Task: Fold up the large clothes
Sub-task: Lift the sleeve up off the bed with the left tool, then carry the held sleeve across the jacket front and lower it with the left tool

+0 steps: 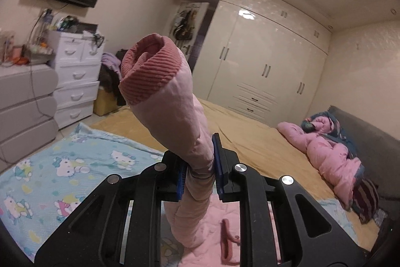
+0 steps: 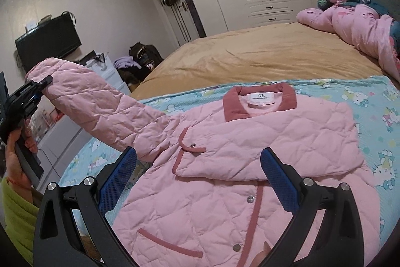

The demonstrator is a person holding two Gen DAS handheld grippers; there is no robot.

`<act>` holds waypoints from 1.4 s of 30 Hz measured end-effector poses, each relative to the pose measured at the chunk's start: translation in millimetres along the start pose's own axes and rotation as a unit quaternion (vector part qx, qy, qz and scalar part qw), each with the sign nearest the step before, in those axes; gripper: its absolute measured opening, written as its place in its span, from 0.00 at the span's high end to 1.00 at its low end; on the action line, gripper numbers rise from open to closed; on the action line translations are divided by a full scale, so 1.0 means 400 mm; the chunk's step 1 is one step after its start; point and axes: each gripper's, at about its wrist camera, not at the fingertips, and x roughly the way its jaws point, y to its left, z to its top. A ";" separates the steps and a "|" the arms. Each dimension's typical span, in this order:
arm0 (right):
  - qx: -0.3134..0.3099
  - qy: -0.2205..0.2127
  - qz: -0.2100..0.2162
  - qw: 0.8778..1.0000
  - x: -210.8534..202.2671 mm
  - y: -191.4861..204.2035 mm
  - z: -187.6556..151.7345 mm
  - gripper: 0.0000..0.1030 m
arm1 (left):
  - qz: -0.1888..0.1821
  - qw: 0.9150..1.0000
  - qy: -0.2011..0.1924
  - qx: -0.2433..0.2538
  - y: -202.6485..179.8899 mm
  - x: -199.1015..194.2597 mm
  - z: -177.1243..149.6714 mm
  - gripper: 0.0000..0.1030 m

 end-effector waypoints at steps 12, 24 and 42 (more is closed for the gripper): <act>0.037 -0.025 -0.006 0.999 -0.074 -0.094 -0.011 0.04 | -0.043 0.998 0.011 0.052 -0.184 0.012 -0.029 0.90; 0.075 -0.040 -0.015 0.996 -0.128 -0.186 -0.032 0.04 | -0.079 0.991 0.036 0.104 -0.350 0.052 -0.097 0.90; 0.135 -0.054 -0.050 0.988 -0.169 -0.345 -0.054 0.04 | -0.138 0.971 0.101 0.169 -0.547 0.148 -0.263 0.94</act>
